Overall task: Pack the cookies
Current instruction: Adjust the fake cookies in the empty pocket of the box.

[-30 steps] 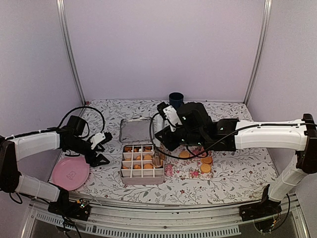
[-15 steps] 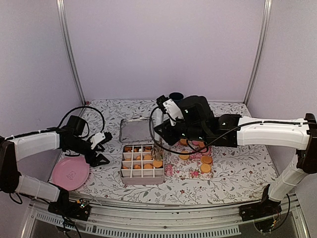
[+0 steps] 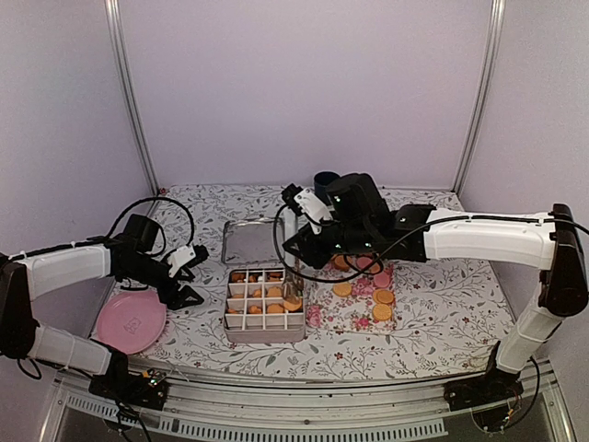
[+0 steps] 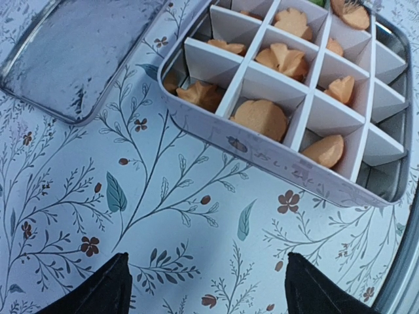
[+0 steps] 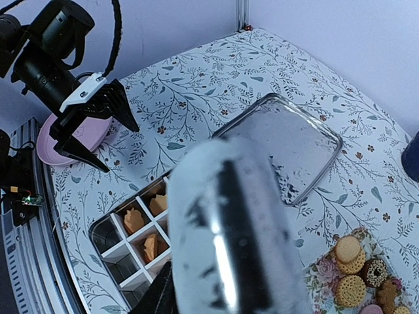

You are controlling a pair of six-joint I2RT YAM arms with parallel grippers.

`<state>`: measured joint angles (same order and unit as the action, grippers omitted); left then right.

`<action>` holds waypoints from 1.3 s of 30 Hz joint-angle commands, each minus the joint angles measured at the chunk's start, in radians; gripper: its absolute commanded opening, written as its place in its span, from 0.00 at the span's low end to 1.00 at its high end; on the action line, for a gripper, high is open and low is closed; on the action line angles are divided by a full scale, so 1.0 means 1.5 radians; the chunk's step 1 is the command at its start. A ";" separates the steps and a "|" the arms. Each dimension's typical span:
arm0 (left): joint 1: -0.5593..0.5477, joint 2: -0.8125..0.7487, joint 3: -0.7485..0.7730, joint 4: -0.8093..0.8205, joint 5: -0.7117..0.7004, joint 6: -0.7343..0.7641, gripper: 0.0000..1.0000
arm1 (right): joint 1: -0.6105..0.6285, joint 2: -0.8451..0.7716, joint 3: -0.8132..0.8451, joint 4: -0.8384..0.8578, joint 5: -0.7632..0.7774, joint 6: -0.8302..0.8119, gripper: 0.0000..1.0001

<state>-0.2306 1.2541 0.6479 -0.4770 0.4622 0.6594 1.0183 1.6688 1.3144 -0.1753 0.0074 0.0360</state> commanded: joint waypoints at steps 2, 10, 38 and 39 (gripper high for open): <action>0.007 -0.004 0.011 -0.005 0.004 0.003 0.81 | -0.003 0.010 0.019 -0.019 -0.046 -0.039 0.34; 0.007 -0.002 0.013 -0.005 0.005 0.002 0.81 | -0.004 -0.017 0.016 -0.044 -0.070 -0.049 0.26; 0.007 -0.002 0.014 -0.003 0.006 0.001 0.81 | -0.003 -0.028 0.055 -0.025 -0.075 -0.047 0.18; 0.007 -0.001 0.014 -0.002 0.007 0.001 0.81 | -0.001 -0.019 0.059 -0.020 -0.086 -0.043 0.18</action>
<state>-0.2306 1.2541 0.6483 -0.4774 0.4625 0.6586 1.0142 1.6024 1.3533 -0.2691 -0.0895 -0.0307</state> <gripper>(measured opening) 0.813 0.190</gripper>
